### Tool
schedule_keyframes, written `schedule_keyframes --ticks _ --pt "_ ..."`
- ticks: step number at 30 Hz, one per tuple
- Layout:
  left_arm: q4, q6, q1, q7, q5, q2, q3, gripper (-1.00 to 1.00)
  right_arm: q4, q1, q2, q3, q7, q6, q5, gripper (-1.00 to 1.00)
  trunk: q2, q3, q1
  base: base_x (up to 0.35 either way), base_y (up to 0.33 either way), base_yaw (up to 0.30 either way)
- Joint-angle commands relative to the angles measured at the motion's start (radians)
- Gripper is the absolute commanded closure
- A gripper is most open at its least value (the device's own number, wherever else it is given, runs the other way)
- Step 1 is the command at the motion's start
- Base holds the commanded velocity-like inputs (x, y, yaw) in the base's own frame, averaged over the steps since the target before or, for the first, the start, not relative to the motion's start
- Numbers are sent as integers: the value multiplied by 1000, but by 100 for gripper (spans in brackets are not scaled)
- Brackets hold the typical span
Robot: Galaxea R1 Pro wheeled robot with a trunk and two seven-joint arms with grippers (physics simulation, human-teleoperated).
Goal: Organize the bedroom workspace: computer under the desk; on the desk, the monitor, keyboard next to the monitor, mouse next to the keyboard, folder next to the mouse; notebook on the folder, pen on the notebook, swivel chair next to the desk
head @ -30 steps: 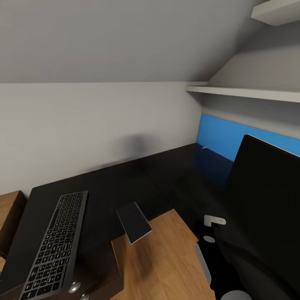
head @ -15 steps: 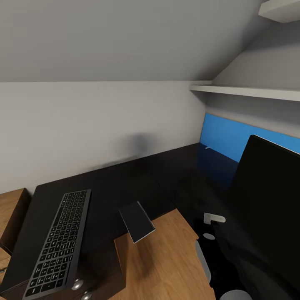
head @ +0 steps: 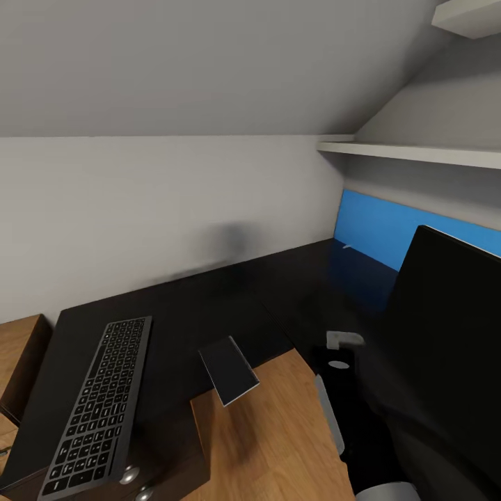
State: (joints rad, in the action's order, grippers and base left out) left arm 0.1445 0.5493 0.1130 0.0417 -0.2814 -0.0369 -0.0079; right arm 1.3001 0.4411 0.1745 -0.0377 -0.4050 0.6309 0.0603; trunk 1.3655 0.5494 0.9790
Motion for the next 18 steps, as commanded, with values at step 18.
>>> schedule_keyframes --ticks 18 --pt "0 3 0 1 1 -1 -1 -100 -51 -4 0 -49 4 15 -3 100 1 5 0 0 0 53"
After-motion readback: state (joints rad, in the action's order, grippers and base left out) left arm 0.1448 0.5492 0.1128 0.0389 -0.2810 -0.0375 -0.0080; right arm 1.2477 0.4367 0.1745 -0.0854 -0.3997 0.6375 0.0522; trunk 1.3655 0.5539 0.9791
